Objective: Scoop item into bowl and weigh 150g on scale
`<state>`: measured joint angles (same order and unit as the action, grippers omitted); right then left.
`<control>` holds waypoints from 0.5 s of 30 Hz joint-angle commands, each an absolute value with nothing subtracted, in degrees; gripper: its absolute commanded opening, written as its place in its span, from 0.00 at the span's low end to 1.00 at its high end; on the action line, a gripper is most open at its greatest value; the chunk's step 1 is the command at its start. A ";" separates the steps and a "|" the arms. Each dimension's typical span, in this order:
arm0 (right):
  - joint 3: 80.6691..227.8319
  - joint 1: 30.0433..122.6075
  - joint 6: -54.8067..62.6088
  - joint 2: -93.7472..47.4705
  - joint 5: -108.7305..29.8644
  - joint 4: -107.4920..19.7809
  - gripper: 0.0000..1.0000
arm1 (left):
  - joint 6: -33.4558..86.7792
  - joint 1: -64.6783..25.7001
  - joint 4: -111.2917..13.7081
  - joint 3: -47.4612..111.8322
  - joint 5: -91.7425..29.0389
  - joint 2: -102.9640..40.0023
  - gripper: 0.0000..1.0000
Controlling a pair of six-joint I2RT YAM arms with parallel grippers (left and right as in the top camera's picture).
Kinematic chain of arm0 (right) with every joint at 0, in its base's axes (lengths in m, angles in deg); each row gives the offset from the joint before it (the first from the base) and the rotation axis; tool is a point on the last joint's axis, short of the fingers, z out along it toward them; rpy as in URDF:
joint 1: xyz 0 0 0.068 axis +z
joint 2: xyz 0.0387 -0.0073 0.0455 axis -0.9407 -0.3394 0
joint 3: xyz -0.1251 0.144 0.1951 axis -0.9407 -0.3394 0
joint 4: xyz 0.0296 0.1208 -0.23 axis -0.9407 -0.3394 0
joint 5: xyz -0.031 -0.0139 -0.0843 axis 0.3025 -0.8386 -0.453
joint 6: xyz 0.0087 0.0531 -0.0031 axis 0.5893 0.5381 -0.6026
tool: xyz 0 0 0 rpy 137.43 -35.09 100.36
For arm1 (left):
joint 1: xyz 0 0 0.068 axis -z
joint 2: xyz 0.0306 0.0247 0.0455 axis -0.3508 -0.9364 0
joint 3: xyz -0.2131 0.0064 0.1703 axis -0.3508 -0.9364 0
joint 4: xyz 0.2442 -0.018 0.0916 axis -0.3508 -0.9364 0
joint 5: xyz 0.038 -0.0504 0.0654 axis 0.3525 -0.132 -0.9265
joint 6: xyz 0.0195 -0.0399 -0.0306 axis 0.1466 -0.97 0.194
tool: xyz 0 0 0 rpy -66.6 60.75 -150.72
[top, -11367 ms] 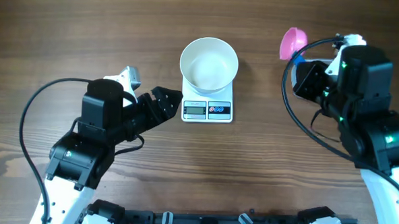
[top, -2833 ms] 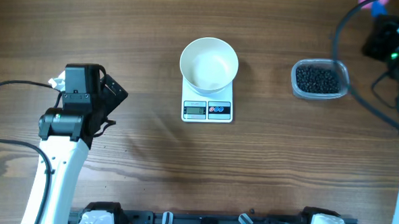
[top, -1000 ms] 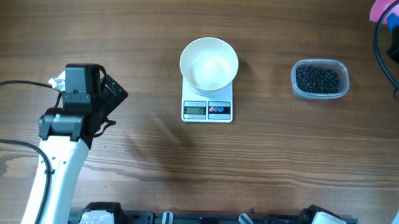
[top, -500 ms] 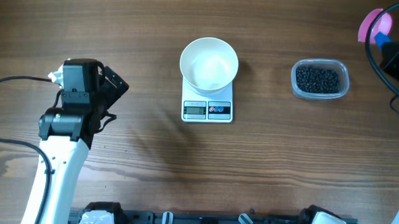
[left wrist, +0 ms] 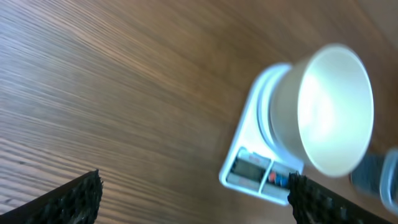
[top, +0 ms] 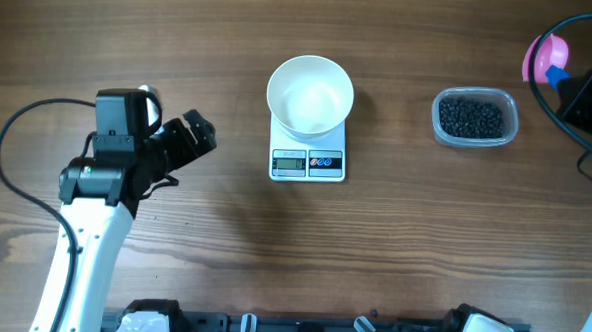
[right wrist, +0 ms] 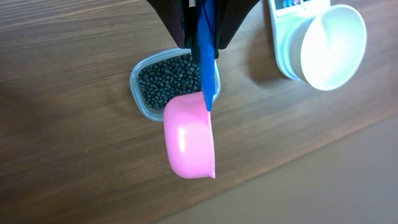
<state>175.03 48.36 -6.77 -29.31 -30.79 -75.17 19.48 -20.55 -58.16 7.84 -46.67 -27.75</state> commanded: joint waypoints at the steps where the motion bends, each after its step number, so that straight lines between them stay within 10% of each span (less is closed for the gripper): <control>1: 175.59 48.34 -13.13 -29.97 -32.67 -75.34 0.04 | 25.62 -20.64 -58.33 7.79 -36.40 -30.16 1.00; 15: 175.51 48.34 -12.71 -30.58 -34.37 -70.05 0.04 | 28.46 -12.68 -58.53 7.82 -34.06 -34.46 1.00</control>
